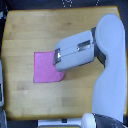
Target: Folding a cloth
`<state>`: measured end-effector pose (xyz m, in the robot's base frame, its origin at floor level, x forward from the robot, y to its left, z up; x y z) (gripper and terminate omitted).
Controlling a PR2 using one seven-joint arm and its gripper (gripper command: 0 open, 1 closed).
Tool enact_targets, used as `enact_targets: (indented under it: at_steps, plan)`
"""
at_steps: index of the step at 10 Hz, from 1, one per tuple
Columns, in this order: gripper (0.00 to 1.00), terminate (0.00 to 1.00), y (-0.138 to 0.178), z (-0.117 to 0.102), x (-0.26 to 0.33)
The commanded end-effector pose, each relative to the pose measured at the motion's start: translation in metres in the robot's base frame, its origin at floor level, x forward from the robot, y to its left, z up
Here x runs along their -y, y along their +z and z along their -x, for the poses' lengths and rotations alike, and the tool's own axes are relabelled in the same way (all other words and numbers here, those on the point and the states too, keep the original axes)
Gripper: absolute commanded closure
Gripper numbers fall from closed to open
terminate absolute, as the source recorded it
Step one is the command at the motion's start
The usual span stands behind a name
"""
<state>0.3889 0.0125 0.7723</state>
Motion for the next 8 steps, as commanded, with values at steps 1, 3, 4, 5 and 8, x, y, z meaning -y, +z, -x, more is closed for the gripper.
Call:
enact_targets:
  at_steps: [1,3,4,5,8]
  plan:
    - [1.00,0.00,0.036,0.010,-0.100]
    - [1.00,0.00,0.043,0.009,-0.121]
    - [1.00,0.00,0.024,0.004,-0.145]
    - [1.00,0.00,0.020,0.004,-0.148]
    - [1.00,0.00,-0.023,0.024,-0.178]
